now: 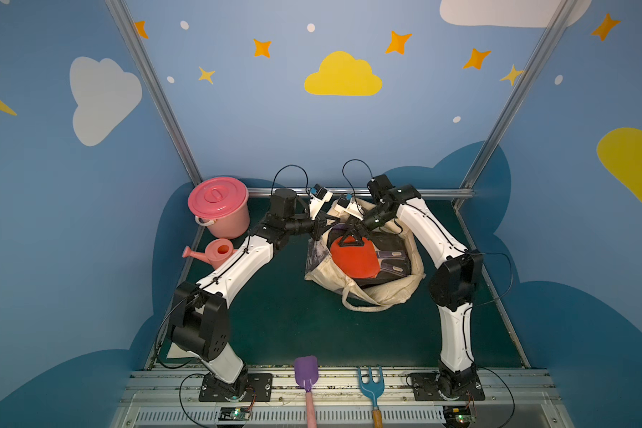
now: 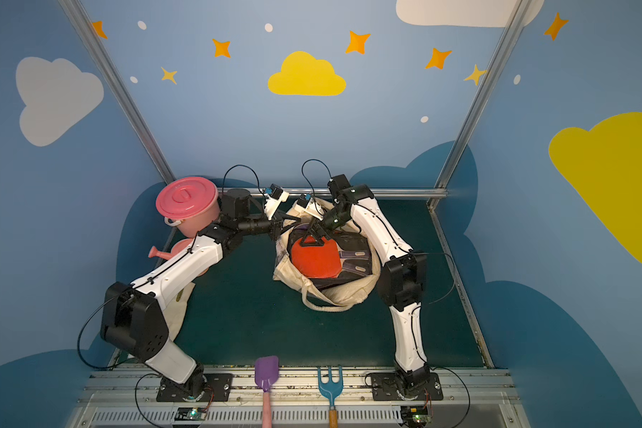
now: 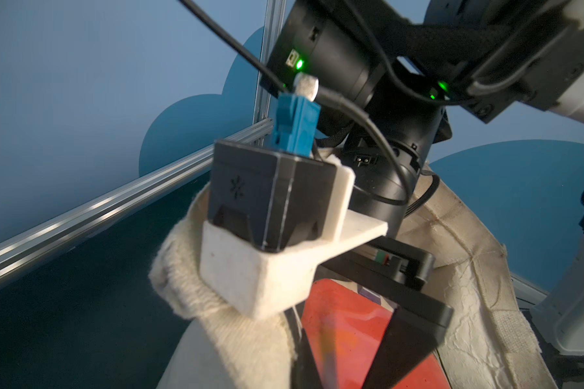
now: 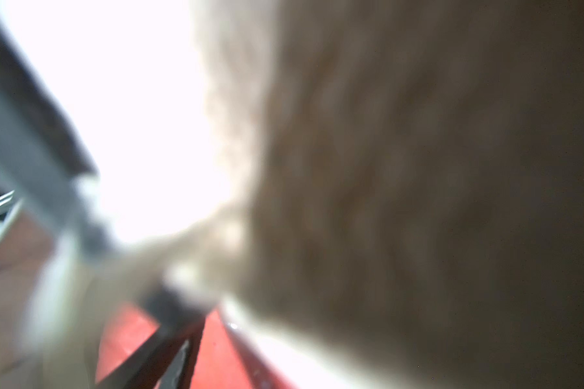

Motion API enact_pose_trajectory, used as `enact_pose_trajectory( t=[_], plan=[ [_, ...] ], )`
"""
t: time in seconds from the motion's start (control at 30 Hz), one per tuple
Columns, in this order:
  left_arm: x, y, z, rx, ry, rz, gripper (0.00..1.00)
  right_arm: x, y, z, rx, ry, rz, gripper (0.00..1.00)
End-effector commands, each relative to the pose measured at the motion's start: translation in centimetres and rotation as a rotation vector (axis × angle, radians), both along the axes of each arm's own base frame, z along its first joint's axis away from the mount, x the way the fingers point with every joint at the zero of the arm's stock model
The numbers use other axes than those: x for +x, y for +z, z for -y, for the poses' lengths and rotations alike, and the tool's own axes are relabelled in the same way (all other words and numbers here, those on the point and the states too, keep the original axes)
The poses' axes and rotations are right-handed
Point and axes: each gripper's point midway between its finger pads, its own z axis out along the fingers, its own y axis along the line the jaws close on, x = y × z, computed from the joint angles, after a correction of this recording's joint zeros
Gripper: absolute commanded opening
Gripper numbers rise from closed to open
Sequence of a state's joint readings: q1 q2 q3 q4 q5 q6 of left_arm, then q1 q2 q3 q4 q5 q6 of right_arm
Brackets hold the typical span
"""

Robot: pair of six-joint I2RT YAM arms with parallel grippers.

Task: Remove the ping pong set from the canvas bag
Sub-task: Adjust the ping pong set in the canvas bag.

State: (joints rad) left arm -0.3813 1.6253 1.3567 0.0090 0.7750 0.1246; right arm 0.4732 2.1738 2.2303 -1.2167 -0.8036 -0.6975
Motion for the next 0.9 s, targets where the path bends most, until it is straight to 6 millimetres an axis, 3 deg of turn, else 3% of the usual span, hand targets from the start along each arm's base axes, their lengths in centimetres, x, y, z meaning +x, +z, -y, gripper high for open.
enact_pose_trajectory(
  t=[0.0, 0.2, 0.43, 0.53, 0.67, 0.87],
  plan=[
    [-3.2, 11.1, 1.4, -0.151, -0.164, 0.36, 0.04, -2.1, -1.7, -0.1, -0.015, 0.062, -0.136, 0.68],
    [-3.2, 10.9, 0.9, -0.146, -0.147, 0.363, 0.04, -2.1, -1.4, 0.3, -0.017, 0.053, -0.123, 0.0],
    [-2.8, 10.4, 0.1, -0.13, -0.085, 0.359, 0.04, -1.3, 0.2, 1.0, -0.029, -0.003, -0.028, 0.0],
    [-0.9, 9.9, -0.9, -0.11, 0.045, 0.322, 0.04, -0.1, 1.4, 1.7, -0.053, -0.079, 0.078, 0.0],
    [1.6, 8.8, -2.4, -0.073, 0.22, 0.266, 0.04, 1.1, 4.1, 2.8, -0.051, -0.189, 0.246, 0.0],
    [2.9, 8.2, -2.3, -0.01, 0.299, 0.218, 0.04, 2.7, 8.4, 4.7, -0.071, -0.345, 0.468, 0.0]
  ],
)
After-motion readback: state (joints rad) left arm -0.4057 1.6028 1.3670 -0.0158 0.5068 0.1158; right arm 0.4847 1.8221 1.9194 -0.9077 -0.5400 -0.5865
